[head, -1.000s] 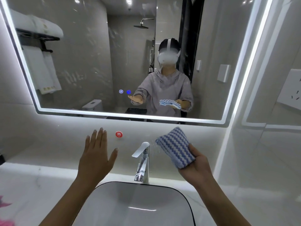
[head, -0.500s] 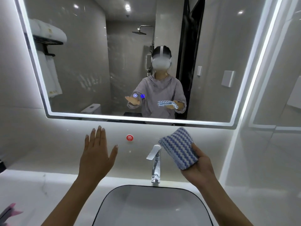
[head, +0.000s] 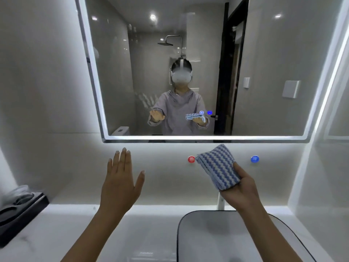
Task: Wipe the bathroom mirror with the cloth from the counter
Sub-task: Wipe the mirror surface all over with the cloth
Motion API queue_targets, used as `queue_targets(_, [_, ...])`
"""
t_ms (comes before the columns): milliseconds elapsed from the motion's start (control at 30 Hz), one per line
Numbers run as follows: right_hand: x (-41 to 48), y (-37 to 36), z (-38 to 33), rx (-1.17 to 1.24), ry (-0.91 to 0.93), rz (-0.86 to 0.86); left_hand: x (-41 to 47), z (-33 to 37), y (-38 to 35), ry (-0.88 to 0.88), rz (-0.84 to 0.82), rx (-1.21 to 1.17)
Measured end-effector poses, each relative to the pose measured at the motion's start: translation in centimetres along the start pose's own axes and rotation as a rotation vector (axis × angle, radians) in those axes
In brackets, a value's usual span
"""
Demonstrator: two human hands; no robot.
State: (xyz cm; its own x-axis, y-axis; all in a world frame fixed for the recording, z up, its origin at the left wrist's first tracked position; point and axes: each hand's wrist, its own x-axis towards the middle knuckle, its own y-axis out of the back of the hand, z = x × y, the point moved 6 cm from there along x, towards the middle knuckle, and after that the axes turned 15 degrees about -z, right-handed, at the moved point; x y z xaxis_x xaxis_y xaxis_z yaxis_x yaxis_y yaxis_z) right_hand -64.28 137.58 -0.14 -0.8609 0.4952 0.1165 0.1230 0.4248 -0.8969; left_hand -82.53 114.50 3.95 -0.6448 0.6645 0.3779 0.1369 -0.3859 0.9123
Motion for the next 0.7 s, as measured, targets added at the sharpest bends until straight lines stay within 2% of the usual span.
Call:
queue_targets(333, [1.6,-2.7,4.0,-0.008,-0.022,0.012,-0.2,-5.2,1.7,0.034,0.042,-0.04])
queue_targets(700, [5.9,-3.4,3.2,-0.049,-0.074,-0.046,3.1,-5.5,1.9,0.063,0.107,-0.022])
